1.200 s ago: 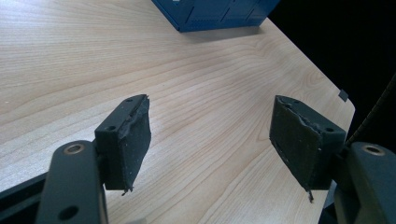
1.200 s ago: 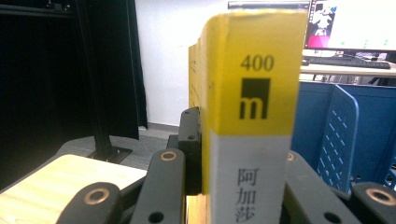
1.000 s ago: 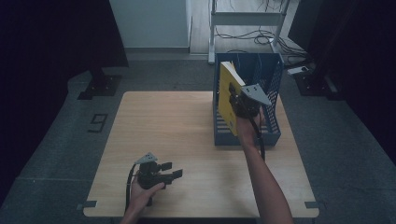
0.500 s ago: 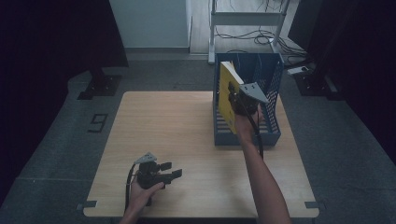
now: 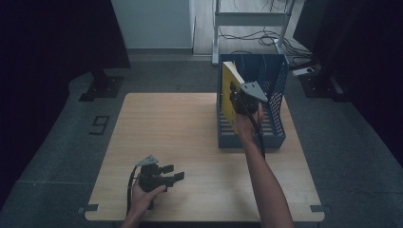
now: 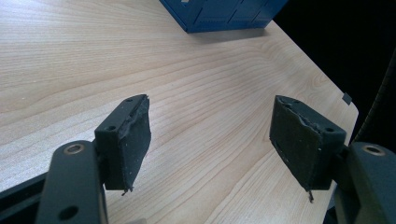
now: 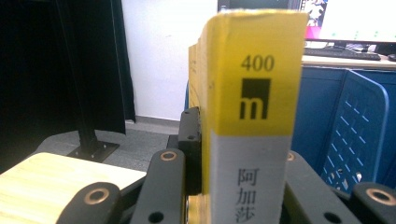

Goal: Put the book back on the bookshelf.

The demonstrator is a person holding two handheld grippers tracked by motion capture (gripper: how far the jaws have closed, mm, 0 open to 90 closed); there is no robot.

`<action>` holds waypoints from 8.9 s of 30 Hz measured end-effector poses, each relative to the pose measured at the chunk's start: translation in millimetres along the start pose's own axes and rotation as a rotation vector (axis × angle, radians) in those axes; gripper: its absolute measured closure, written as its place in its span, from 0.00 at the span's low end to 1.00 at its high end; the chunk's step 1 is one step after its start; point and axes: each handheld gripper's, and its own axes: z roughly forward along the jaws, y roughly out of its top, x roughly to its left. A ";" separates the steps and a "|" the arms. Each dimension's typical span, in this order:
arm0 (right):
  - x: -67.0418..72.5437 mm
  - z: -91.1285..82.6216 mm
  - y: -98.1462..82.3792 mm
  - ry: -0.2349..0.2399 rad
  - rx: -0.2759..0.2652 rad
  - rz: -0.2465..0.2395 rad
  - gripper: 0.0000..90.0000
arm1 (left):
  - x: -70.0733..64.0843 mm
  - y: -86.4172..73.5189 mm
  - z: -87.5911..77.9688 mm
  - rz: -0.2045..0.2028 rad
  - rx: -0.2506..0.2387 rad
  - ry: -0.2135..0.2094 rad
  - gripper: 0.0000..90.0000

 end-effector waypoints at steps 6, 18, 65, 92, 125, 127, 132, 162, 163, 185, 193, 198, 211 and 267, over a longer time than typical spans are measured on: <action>-0.8 5.9 -3.1 -0.011 0.000 0.002 0.83 | 0.4 0.0 -0.4 -0.001 0.002 -0.001 0.32; -2.5 17.9 -6.6 -0.029 0.010 0.005 0.83 | 1.4 -0.2 -1.2 -0.004 -0.003 0.001 0.32; 5.5 61.0 -59.5 -0.067 0.085 -0.005 0.83 | 7.1 -2.9 -0.5 -0.017 0.007 0.014 0.32; 3.4 47.2 -49.4 -0.016 0.193 -0.012 0.72 | 1.0 -1.6 -0.5 -0.007 0.005 0.006 0.32; 3.5 73.6 -40.5 -0.081 0.191 -0.013 0.83 | 9.6 -2.5 -3.2 -0.030 0.003 0.007 0.32; 3.6 77.5 -39.3 -0.087 0.189 -0.009 0.83 | 10.0 -2.6 -2.9 -0.030 0.002 0.007 0.32; 4.7 84.3 -39.0 -0.085 0.168 0.001 0.83 | 10.9 -2.8 -2.7 -0.032 0.002 0.006 0.32; -3.8 76.7 -61.8 0.005 0.220 -0.051 0.59 | 2.4 -4.3 3.4 -0.011 0.022 0.000 0.32; -4.6 76.0 -62.1 0.003 0.221 -0.051 0.58 | 2.3 -4.4 3.6 -0.010 0.022 0.000 0.32; -10.8 45.3 -60.6 0.057 0.194 -0.011 0.49 | -0.6 -5.2 7.0 0.000 0.036 0.003 0.32; -9.8 31.7 -65.6 0.096 0.198 0.005 0.49 | 0.2 -5.3 6.3 -0.002 0.033 0.007 0.32; -10.1 20.5 -64.2 0.115 0.190 0.018 0.48 | 0.7 -5.3 6.4 -0.001 0.036 0.011 0.32; -14.3 -13.5 -66.3 0.154 0.146 0.015 0.48 | 1.5 -7.7 11.2 0.003 0.058 0.017 0.32; -33.5 -137.1 -194.5 0.329 0.412 -0.009 0.47 | 16.2 -11.4 13.4 -0.024 0.076 0.057 0.32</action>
